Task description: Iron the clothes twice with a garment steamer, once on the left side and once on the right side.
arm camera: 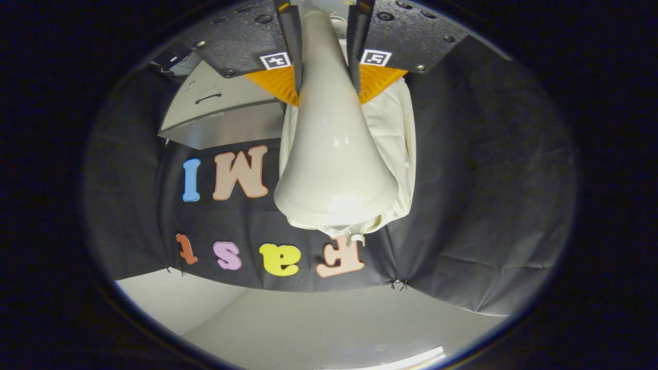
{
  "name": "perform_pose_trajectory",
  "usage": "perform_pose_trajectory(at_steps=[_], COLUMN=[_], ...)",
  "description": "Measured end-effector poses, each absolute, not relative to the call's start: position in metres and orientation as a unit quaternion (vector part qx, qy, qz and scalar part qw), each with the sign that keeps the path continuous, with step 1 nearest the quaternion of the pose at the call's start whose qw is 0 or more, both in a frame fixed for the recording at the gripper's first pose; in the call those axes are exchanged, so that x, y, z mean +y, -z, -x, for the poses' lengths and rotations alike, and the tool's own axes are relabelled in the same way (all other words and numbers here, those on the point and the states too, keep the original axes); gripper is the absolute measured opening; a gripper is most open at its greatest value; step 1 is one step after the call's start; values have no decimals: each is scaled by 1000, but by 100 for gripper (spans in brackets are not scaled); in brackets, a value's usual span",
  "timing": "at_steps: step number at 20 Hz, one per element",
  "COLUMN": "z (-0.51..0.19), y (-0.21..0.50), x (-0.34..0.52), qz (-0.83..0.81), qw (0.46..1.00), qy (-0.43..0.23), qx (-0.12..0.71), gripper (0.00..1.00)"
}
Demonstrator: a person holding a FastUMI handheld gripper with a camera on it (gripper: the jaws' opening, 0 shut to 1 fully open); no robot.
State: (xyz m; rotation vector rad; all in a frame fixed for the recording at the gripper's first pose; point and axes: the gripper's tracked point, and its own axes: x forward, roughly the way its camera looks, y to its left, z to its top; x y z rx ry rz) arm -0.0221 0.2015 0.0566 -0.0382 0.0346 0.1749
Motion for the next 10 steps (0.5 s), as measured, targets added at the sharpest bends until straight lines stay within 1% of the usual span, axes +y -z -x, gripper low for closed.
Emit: perform_pose_trajectory(at_steps=[7, 10], z=[36, 43], y=[-6, -2], x=[169, 162], qz=[13, 13], qw=[994, 993], qy=[-86, -93], qx=[58, 67], gripper=[35, 35])
